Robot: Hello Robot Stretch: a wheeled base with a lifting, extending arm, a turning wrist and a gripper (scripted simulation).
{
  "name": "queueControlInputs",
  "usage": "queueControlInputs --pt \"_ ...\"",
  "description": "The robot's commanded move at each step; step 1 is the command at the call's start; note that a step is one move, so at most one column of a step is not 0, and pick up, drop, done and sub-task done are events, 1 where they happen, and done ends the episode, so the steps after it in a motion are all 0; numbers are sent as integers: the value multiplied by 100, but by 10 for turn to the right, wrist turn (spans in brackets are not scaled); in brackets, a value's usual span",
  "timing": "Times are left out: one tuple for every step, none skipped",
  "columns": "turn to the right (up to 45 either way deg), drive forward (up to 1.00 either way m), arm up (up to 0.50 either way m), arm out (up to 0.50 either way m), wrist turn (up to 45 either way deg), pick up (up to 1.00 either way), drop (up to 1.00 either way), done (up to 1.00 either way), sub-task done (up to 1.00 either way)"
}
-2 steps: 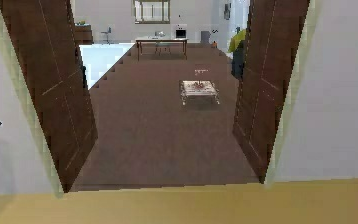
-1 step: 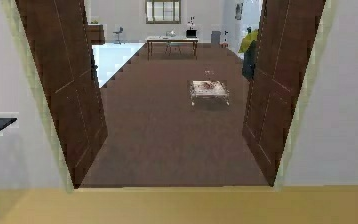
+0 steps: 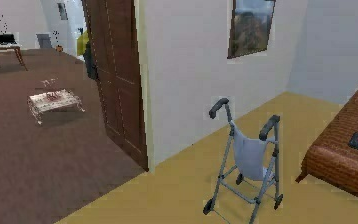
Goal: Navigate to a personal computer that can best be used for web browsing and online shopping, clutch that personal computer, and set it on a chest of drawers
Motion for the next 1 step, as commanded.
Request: queueControlInputs --pt "0 30 0 0 0 0 0 0 0"
